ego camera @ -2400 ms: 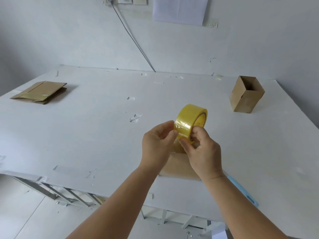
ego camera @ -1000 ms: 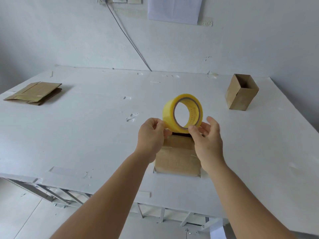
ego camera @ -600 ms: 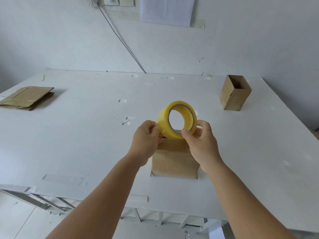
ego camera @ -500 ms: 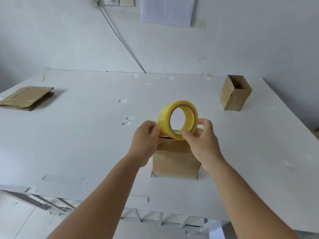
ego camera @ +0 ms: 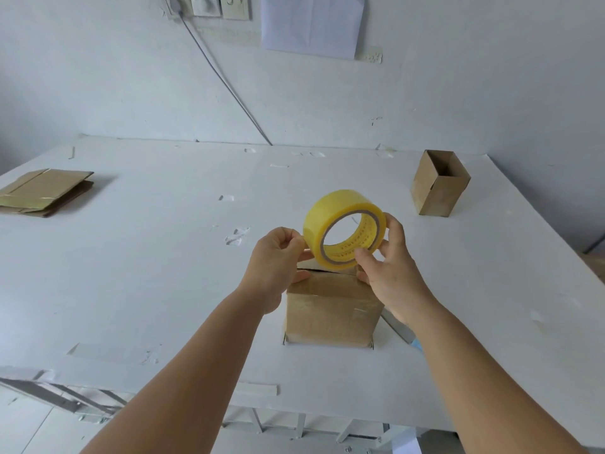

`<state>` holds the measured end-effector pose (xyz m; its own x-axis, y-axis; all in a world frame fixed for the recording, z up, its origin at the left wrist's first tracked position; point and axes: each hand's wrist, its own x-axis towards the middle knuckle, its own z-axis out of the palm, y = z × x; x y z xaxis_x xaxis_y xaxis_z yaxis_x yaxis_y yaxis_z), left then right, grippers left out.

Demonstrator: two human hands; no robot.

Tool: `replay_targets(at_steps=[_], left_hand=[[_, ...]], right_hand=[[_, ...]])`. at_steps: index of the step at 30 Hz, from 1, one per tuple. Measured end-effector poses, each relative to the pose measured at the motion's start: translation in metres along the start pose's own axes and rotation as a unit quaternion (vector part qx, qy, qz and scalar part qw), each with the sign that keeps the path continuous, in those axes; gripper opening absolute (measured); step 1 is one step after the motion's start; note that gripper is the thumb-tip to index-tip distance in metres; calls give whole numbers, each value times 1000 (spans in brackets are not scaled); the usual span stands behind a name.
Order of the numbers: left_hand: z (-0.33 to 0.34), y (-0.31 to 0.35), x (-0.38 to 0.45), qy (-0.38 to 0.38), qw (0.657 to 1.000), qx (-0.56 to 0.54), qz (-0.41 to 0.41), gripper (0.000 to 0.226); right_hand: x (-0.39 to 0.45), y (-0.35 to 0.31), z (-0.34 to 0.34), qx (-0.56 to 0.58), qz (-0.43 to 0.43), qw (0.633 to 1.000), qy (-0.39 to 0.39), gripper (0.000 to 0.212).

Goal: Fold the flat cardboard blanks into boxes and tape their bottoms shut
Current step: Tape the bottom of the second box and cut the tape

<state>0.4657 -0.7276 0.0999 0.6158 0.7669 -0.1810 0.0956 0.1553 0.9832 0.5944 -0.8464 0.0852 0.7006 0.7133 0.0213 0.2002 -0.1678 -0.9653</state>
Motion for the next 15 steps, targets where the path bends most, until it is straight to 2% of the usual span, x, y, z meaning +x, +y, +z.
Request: replay_targets(at_steps=[3,10,15], left_hand=[[-1,-2,1,-8,1000,12,-10,12],[-4,-4,1,-10,999,8,-42,16],[-5,-4,0,11,999,-2,-44,17]], right_hand=[[-1,-1,-2,32,-6,999,-4,47],[-3,10,-7,127,17,992,-7,47],[-4,11,-4,108,-3,994,21,43]])
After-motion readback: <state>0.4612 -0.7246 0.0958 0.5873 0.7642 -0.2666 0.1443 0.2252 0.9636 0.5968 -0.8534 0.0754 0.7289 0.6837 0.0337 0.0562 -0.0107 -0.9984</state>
